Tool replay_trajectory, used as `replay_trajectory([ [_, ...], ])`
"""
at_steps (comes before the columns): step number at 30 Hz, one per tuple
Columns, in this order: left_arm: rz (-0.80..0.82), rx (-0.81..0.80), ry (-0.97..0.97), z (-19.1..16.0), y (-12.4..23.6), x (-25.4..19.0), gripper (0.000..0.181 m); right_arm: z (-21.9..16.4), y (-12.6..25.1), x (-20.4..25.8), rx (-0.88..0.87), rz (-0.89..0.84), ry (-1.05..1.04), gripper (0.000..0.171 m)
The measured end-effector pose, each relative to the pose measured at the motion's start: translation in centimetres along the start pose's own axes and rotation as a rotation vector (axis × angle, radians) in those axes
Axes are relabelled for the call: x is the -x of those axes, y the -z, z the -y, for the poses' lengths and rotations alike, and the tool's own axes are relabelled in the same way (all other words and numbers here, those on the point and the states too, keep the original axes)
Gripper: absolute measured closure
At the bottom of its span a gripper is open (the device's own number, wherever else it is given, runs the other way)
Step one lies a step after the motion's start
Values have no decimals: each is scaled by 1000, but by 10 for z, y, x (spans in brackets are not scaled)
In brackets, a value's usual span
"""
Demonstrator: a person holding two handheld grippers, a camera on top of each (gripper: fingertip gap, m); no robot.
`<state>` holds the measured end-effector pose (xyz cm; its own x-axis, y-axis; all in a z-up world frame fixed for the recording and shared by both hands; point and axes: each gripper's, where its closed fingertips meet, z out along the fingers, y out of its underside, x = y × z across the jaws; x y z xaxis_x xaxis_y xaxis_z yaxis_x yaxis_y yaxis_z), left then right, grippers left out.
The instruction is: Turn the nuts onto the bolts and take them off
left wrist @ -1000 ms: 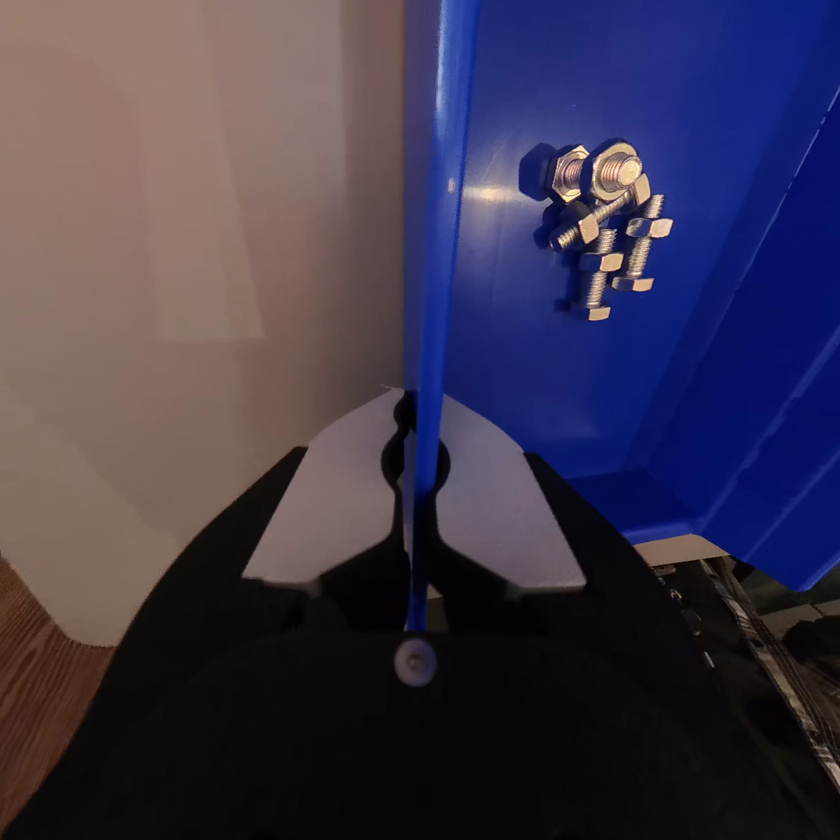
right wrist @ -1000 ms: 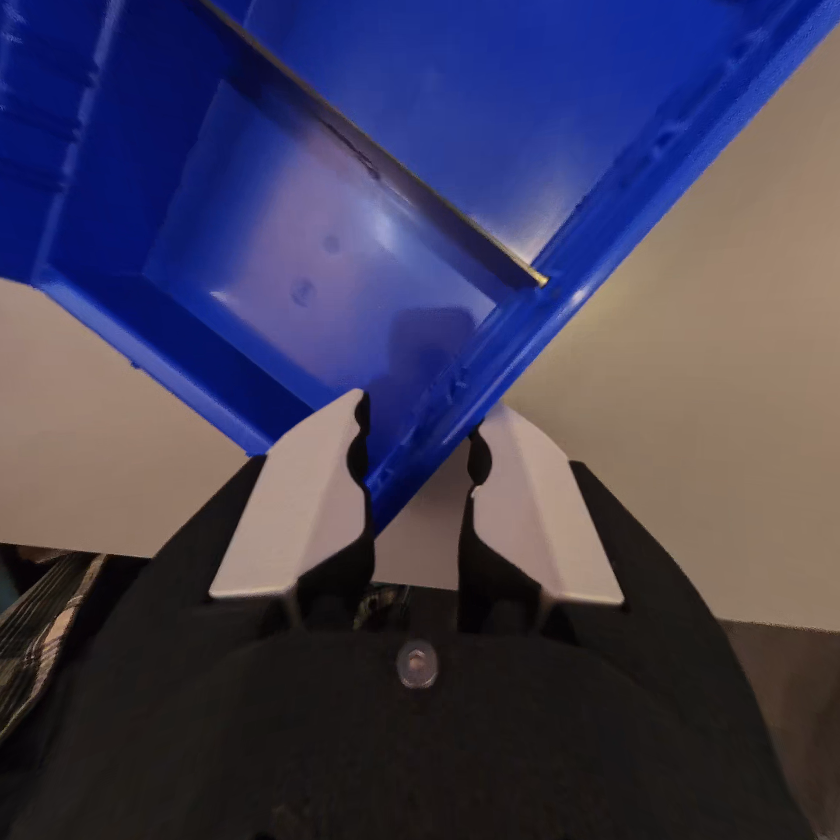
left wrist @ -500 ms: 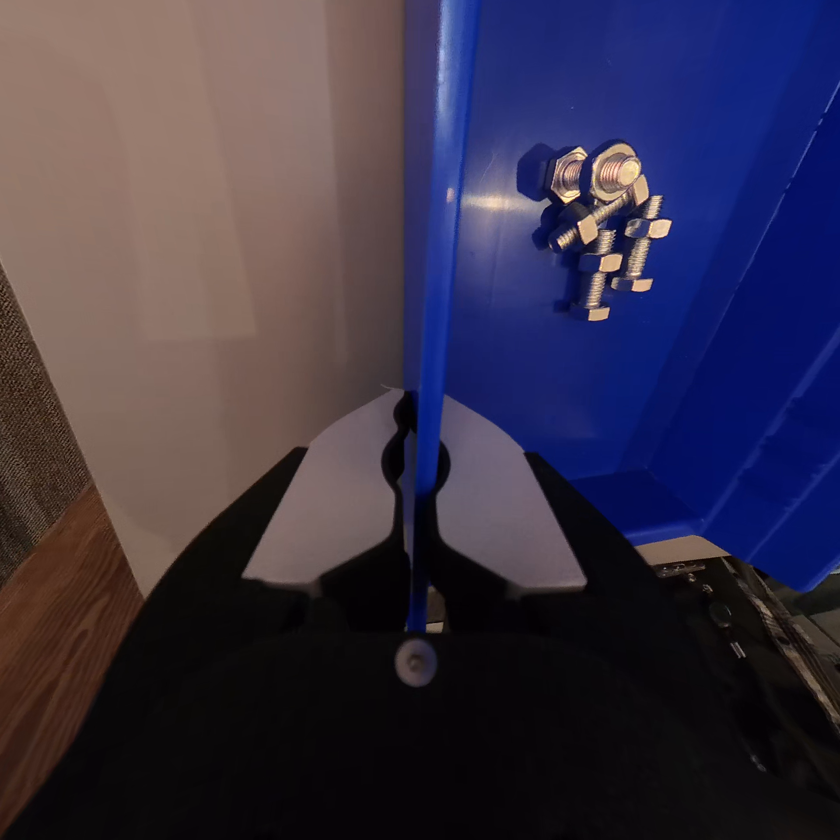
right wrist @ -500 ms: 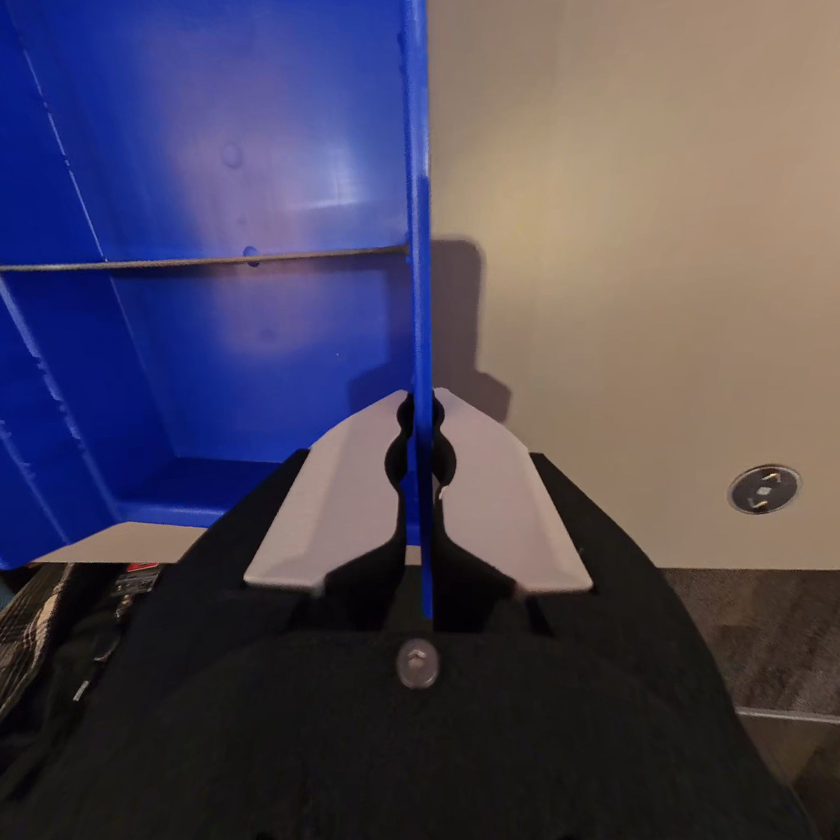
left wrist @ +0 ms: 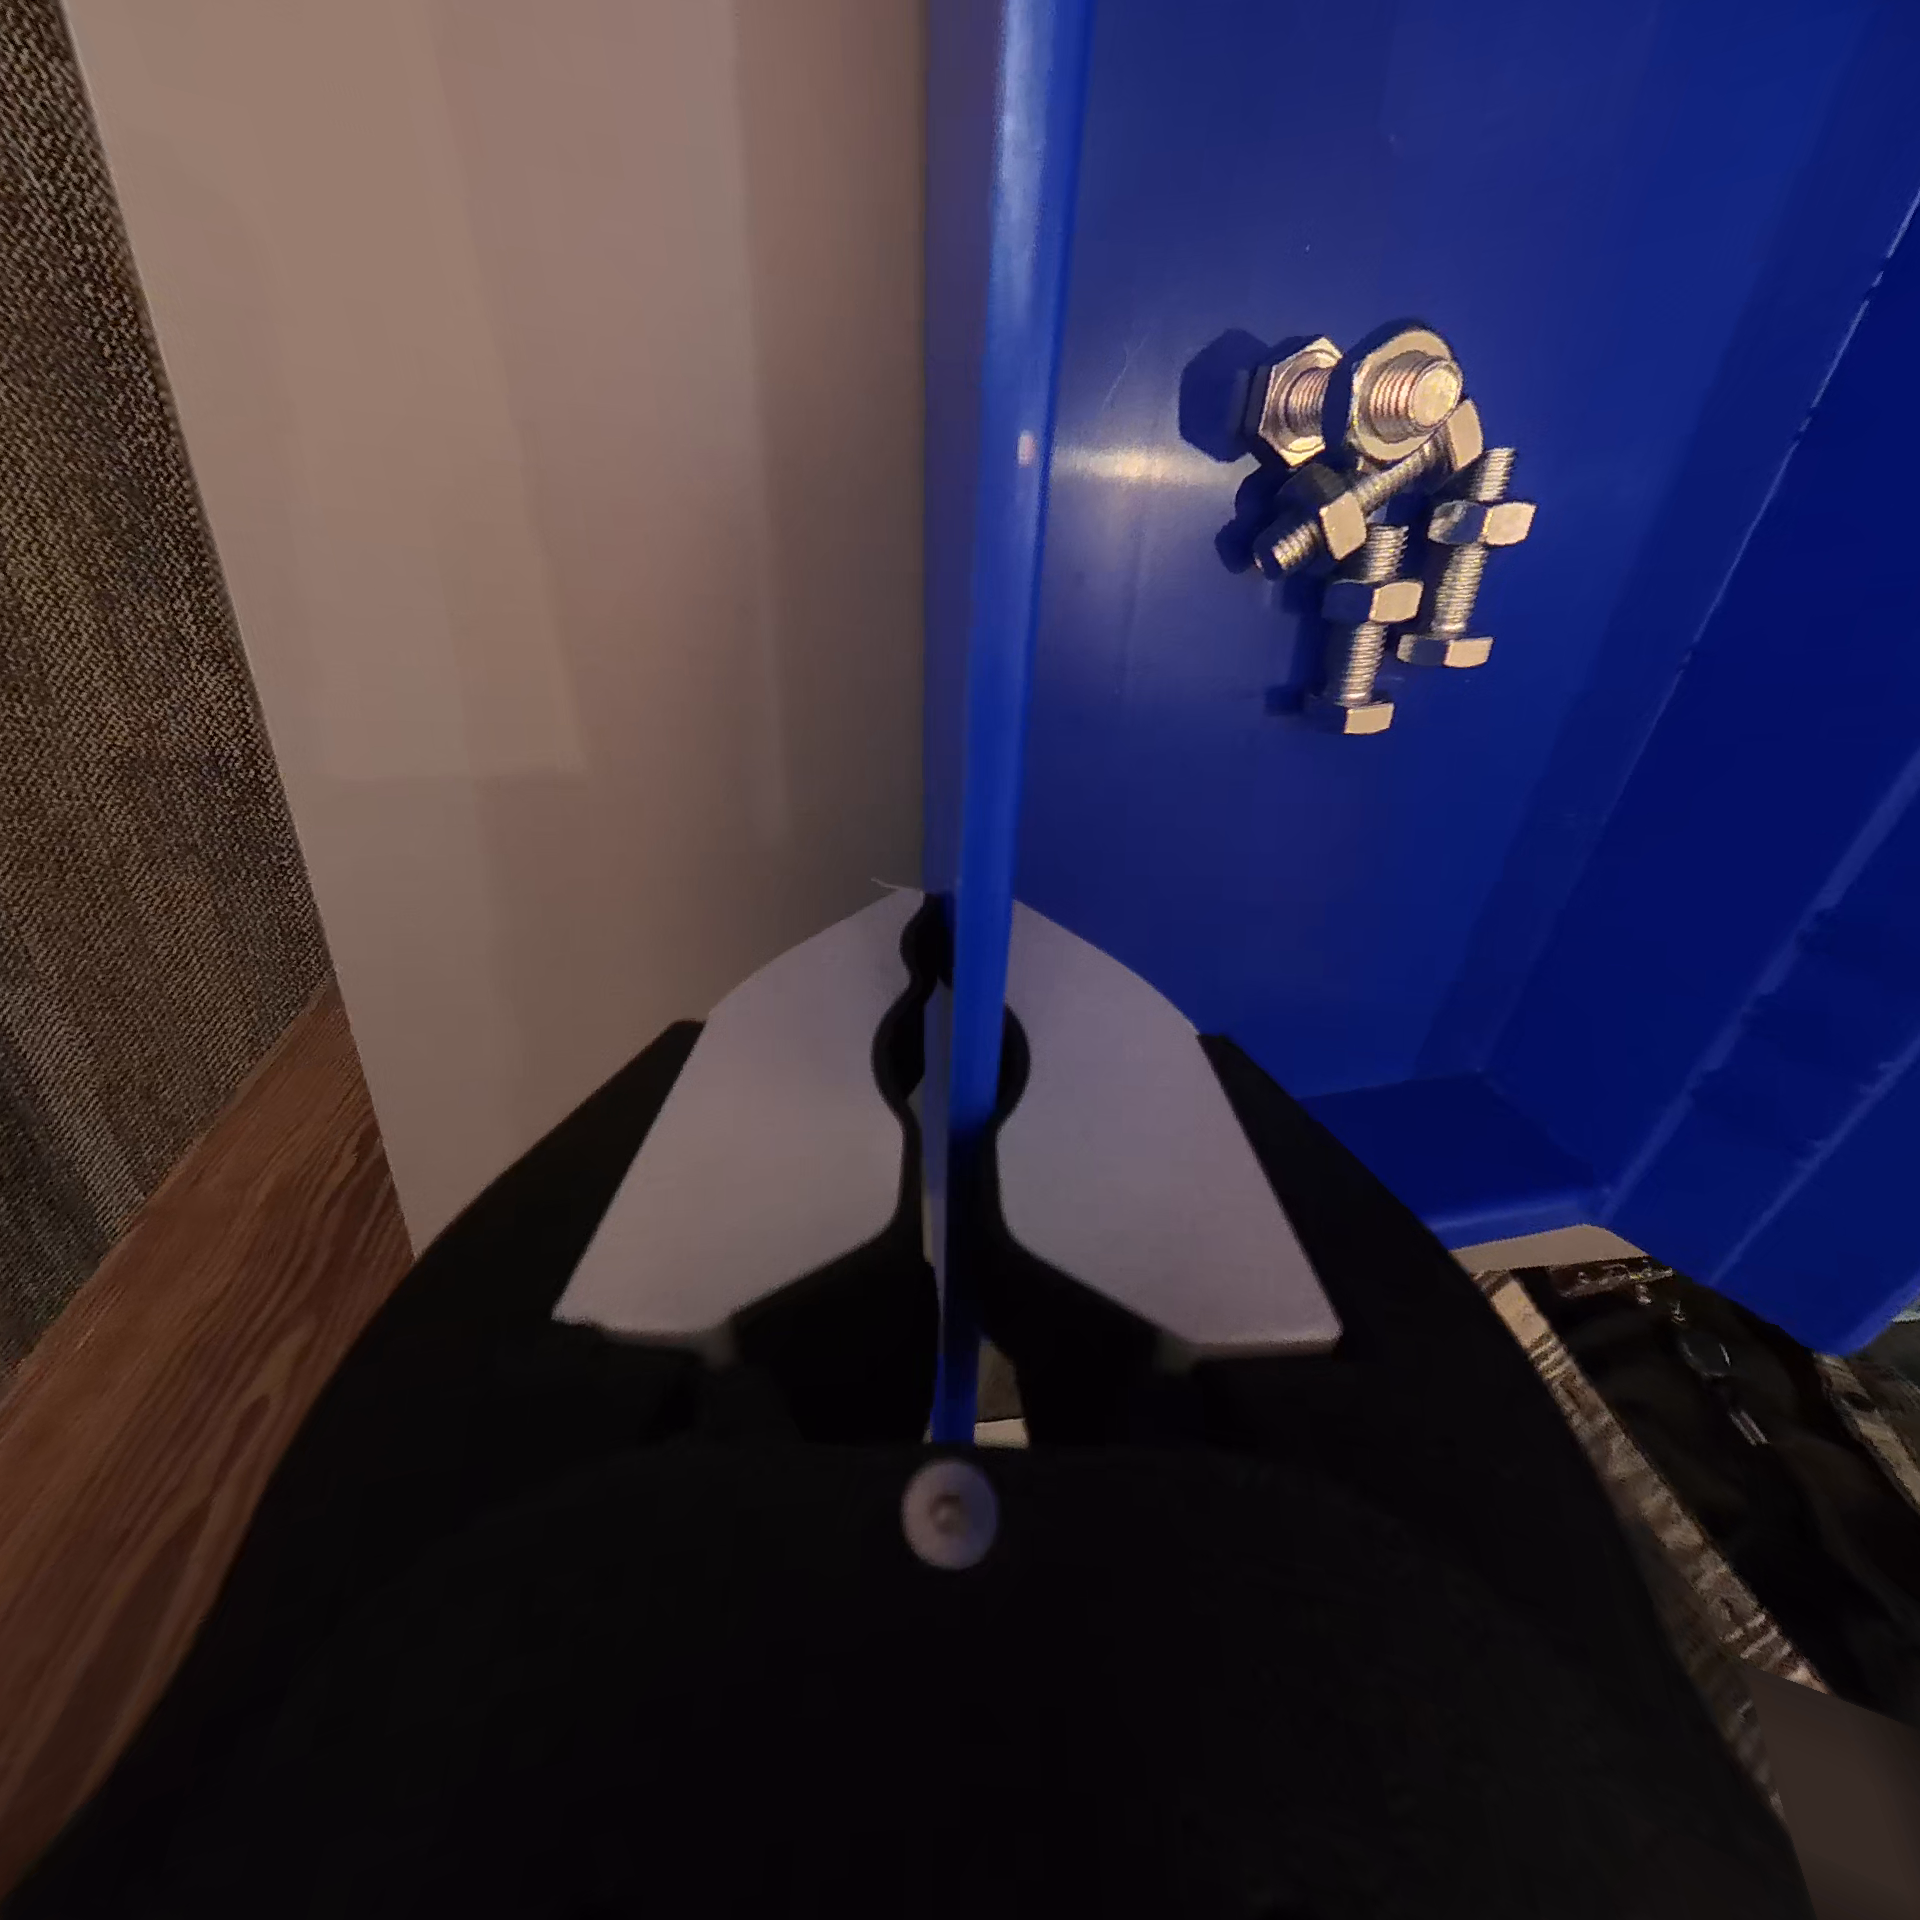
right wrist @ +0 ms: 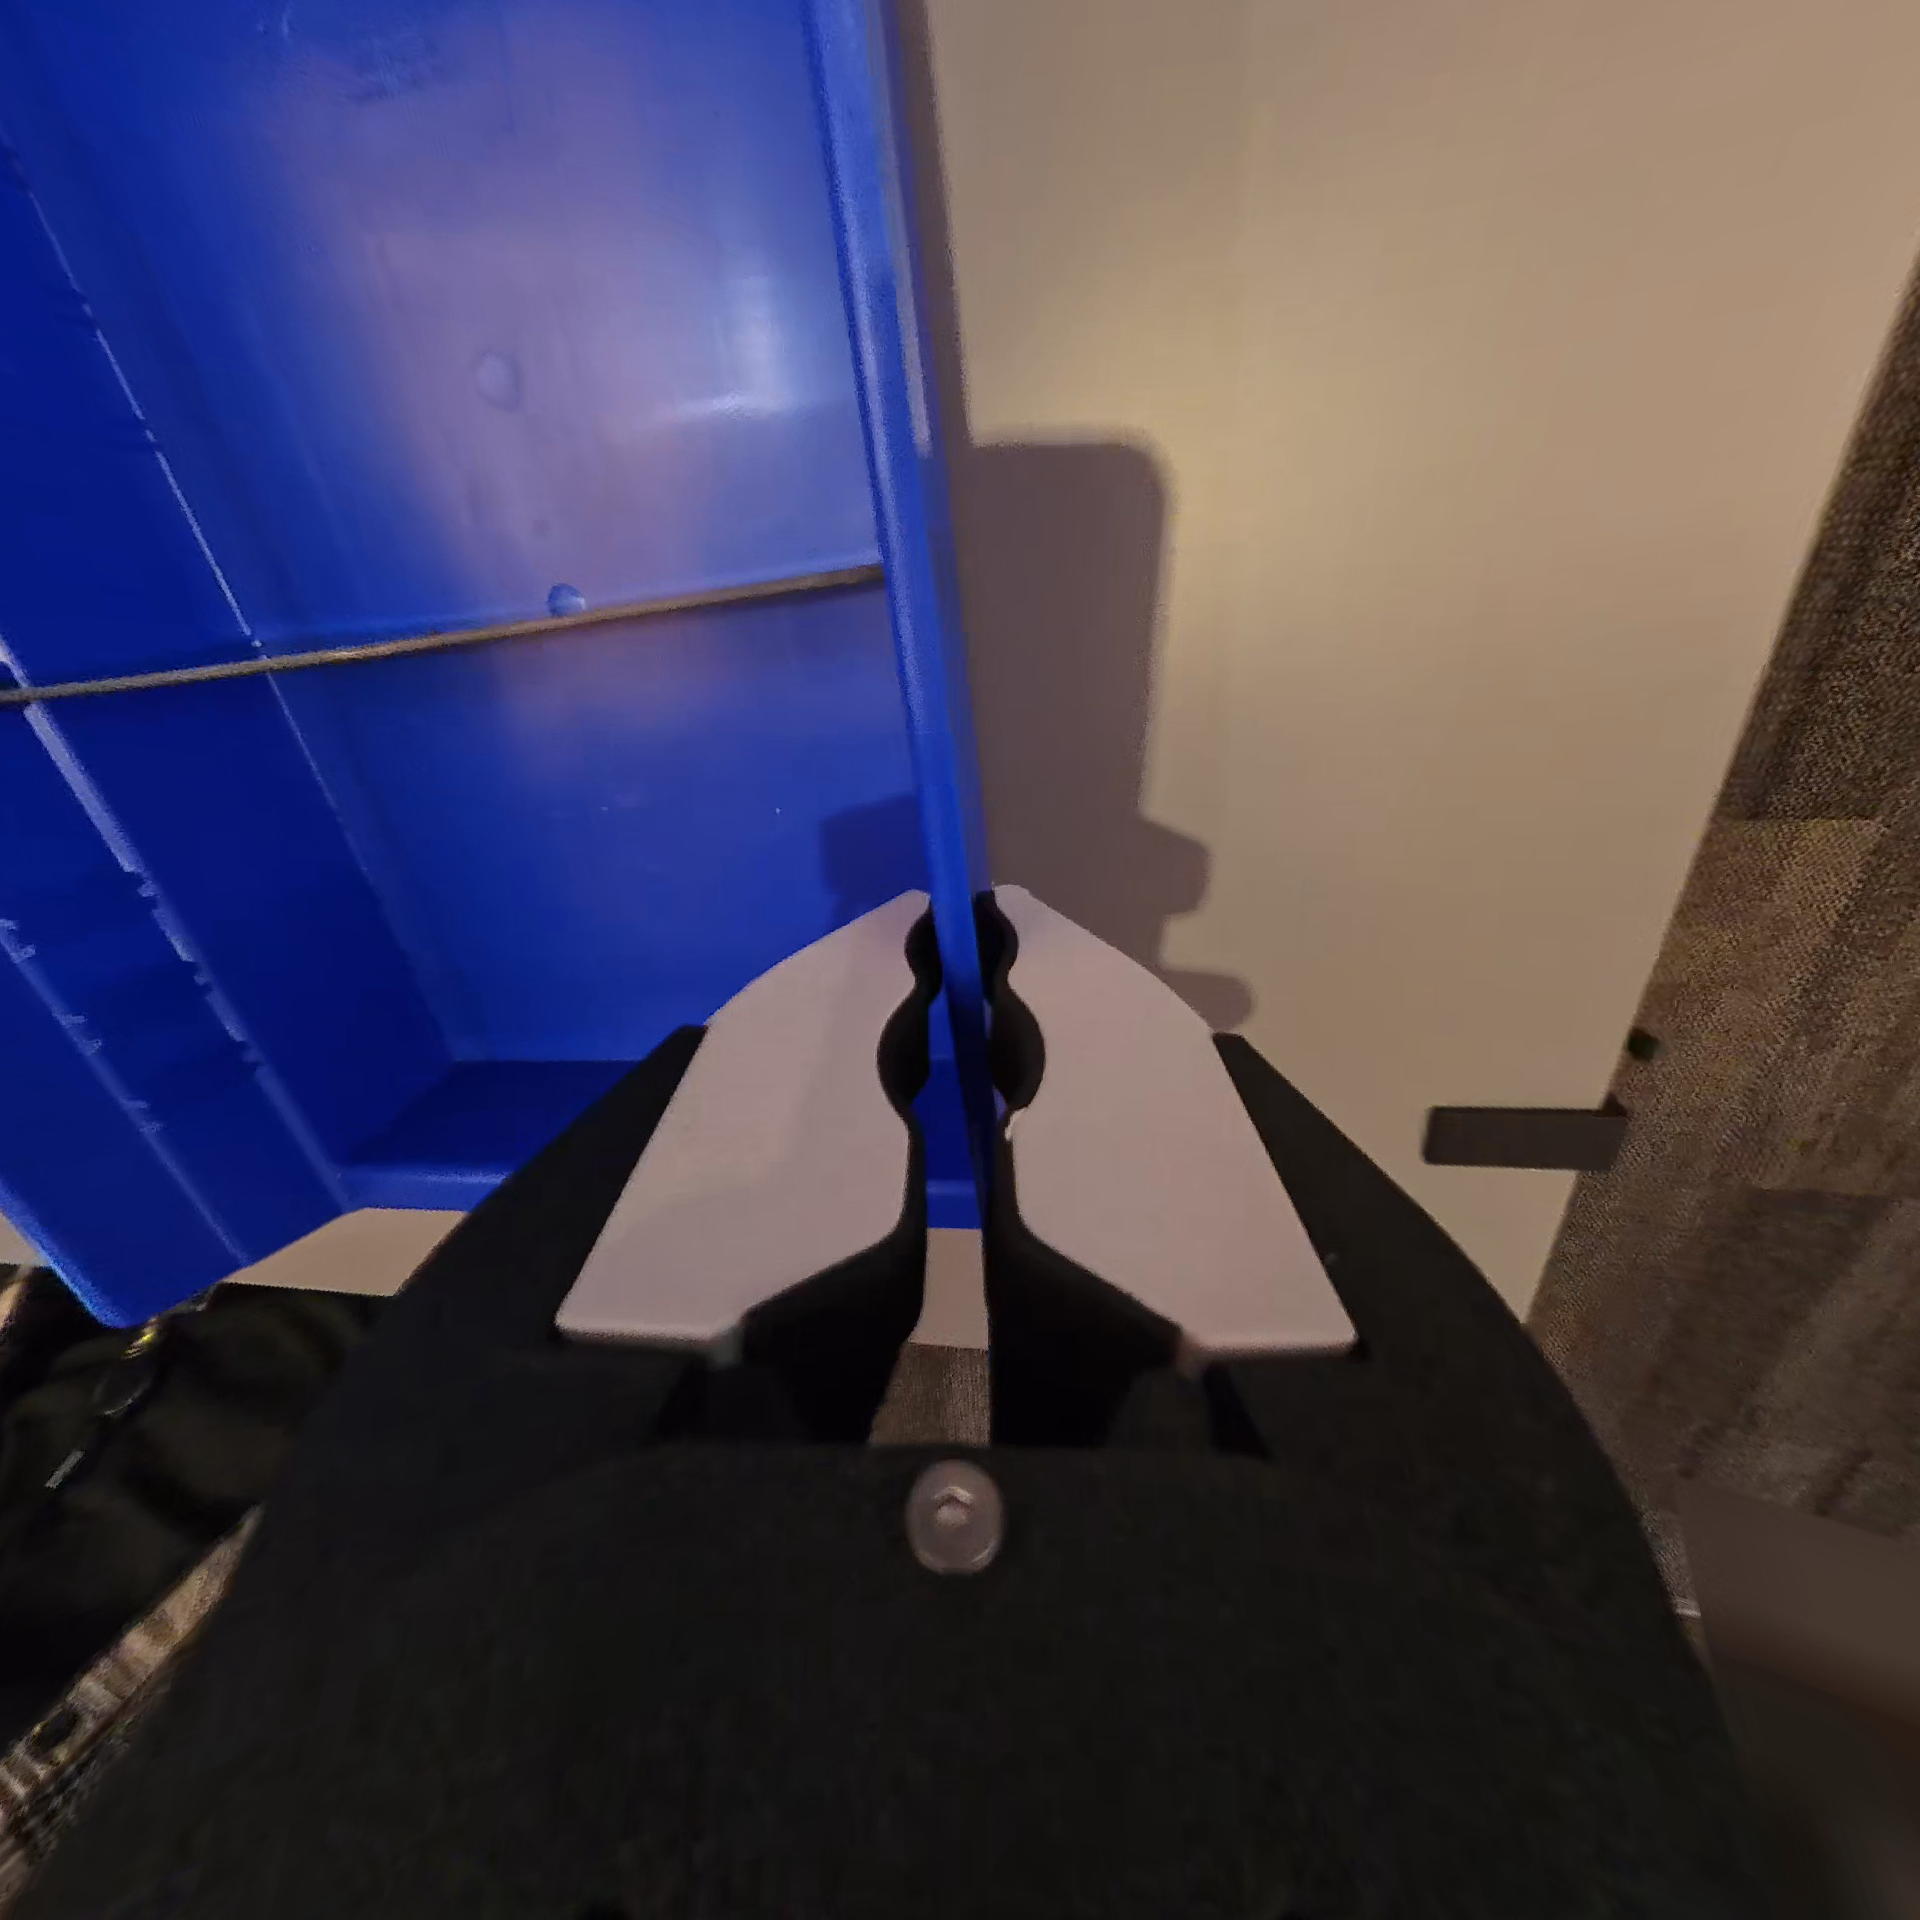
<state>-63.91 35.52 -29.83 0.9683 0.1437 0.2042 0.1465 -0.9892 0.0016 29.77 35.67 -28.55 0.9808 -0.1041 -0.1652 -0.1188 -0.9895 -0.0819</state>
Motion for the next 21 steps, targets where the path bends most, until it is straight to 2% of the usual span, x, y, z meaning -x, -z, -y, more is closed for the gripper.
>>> replay_trajectory([
  [9,-4,-10,12,2,1,6,177,15,7,-57,6,3,-22,165],
  [21,8,-7,19,4,2,8,177,16,12,-88,48,-5,-5,165],
])
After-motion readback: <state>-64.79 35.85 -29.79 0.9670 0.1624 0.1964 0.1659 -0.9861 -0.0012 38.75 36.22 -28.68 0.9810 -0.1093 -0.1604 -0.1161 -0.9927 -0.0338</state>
